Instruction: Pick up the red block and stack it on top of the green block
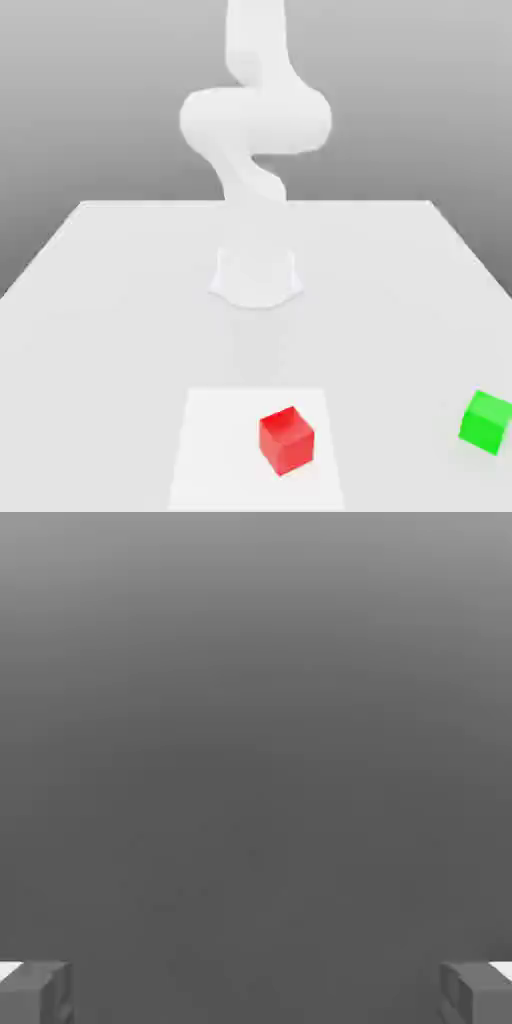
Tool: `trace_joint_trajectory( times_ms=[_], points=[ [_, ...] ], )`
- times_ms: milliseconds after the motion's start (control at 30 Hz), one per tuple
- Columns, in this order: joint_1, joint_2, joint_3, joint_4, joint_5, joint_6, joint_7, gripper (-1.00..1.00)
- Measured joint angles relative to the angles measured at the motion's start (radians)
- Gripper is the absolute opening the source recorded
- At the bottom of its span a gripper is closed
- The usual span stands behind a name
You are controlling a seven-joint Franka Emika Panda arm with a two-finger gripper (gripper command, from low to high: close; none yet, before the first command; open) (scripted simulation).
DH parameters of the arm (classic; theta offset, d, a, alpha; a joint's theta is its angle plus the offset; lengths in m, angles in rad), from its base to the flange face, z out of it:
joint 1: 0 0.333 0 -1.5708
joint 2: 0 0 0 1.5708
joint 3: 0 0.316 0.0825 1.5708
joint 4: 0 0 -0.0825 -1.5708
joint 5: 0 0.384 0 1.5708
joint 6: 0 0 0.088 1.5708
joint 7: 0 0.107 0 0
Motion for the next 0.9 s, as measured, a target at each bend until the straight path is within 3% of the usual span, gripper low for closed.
trace_joint_trajectory(
  times_ms=[333, 633, 900],
  points=[
    [-0.101, 0.335, 0.134, -0.133, 0.028, 0.168, 0.412, 0.0],
    [-0.155, 0.637, 0.221, -0.25, -0.023, 0.318, 0.832, 0.0],
    [-0.111, 0.918, 0.171, -0.3, -0.146, 0.489, 1.14, 0.0]
  ],
)
